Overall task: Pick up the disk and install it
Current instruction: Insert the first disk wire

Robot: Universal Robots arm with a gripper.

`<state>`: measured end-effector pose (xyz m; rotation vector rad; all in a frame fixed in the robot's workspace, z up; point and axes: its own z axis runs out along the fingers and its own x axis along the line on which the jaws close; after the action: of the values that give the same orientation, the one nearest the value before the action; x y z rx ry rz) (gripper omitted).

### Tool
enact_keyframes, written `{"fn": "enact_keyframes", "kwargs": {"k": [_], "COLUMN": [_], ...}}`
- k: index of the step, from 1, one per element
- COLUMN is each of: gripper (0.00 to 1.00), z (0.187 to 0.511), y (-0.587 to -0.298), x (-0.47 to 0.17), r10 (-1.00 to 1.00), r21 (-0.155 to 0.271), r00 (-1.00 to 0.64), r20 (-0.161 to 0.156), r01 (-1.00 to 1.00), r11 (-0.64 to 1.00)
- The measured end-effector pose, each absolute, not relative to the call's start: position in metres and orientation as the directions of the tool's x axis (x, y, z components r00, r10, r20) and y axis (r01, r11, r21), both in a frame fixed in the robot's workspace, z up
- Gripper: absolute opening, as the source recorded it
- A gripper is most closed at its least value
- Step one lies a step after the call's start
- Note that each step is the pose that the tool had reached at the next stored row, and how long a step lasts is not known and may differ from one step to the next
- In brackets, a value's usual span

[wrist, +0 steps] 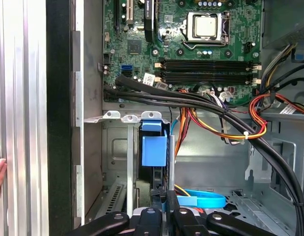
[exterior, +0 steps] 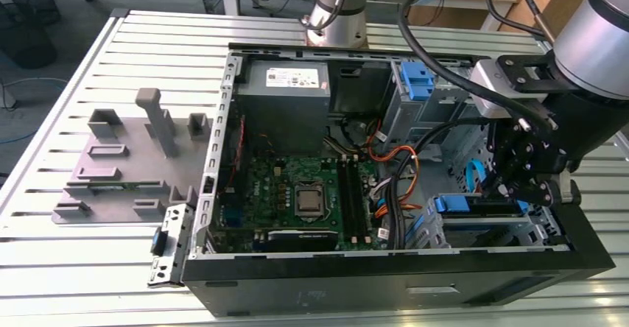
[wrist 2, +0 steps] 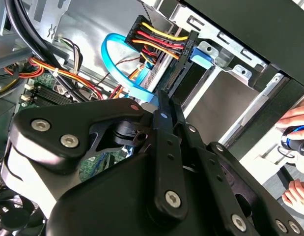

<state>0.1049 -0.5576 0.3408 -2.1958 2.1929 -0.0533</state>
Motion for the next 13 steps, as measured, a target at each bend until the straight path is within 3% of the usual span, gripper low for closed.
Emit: {"fn": "enact_keyframes", "kwargs": {"k": [13], "gripper": [0.16], "z": [0.3382], "y": [-0.5578], "x": [0.1067], "r10": [-1.0], "r21": [-0.051], "r00": [0.003], "r20": [-0.002], "r01": [-0.999], "r11": [-0.003]}}
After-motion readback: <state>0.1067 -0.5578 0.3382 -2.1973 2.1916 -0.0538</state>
